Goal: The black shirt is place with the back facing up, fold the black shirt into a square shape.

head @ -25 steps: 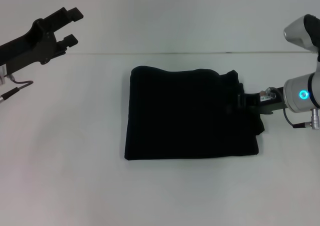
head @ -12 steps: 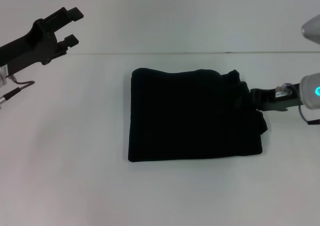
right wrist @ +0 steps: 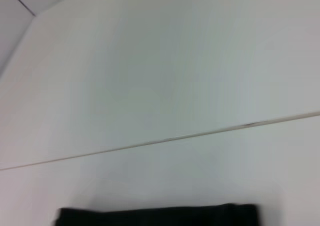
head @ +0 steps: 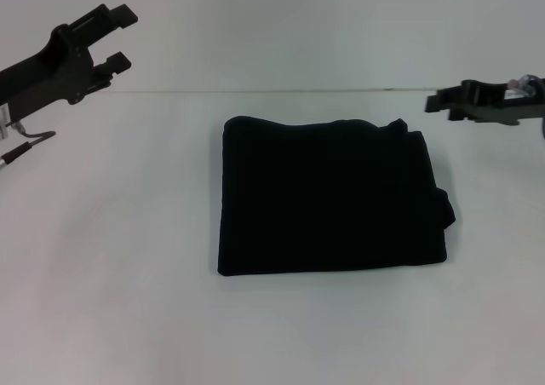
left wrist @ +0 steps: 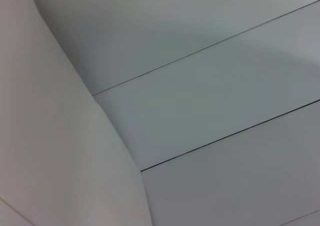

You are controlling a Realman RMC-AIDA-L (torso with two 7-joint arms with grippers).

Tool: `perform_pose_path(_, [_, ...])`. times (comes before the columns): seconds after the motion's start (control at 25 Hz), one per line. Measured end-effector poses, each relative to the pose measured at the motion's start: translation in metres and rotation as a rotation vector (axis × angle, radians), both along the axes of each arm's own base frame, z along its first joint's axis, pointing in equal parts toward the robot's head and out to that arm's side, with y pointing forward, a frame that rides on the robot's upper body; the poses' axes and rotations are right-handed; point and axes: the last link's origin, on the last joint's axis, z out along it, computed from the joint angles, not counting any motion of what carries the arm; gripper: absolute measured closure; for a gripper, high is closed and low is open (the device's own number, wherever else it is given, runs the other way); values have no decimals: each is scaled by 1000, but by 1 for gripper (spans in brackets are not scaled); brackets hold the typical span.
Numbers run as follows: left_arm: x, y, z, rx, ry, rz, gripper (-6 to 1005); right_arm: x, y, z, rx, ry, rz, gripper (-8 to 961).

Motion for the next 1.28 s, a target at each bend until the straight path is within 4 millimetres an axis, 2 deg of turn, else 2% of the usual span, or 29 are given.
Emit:
perform_pose_path(0.32, [1,3,2,11,-6,2,114,-7,-6,-37,-87,106,-38,477])
perform_pose_path(0.56, [4,7,3,19,-1,5,114,-17,-6,-41,-73,181,0,472])
perform_pose_path(0.72, [7,10,2,18,-1,3,114,-10,-5,-49,-63,143,-16,450])
perform_pose_path(0.88, [6,10,2,20,-5,7,114,11,-4,-66,-44,38,-79,427])
perform_pose_path(1.08, [4,9,3,18,-18,19,114,16,9,-50,52,-15,-71,399])
perform_pose_path(1.28, [8,6,4,1,-26,-5,115,0,13,-8,102,64,17,371])
